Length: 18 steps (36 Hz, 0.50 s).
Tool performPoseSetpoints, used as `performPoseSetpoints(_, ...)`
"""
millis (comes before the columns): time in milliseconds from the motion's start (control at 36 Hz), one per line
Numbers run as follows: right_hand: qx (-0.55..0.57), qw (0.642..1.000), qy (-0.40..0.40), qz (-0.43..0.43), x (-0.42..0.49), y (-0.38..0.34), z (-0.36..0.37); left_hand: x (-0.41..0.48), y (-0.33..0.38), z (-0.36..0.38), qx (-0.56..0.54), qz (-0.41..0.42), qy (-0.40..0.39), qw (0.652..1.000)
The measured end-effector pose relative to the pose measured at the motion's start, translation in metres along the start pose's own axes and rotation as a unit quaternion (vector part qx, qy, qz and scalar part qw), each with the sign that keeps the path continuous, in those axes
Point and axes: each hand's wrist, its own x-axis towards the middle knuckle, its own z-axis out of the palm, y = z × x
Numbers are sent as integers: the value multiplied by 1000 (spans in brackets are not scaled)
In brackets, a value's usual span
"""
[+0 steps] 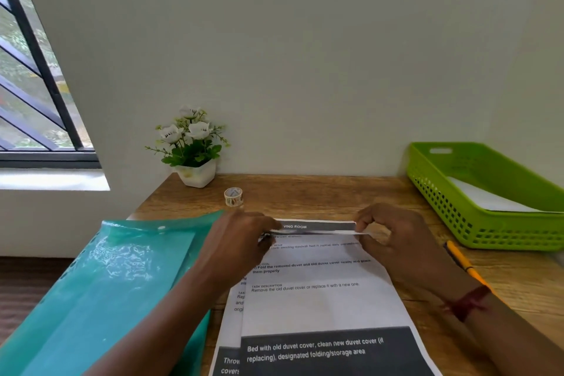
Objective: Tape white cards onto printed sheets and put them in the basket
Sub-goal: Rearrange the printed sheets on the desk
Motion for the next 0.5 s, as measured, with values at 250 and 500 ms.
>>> performPoseSetpoints(250, -176, 974, -131, -56, -11, -22, 11, -3, 4, -5, 107, 7, -95, 990)
performPoseSetpoints(500, -208, 936, -283, -16, -16, -39, 14, -10, 24, -10, 103, 41, -189, 976)
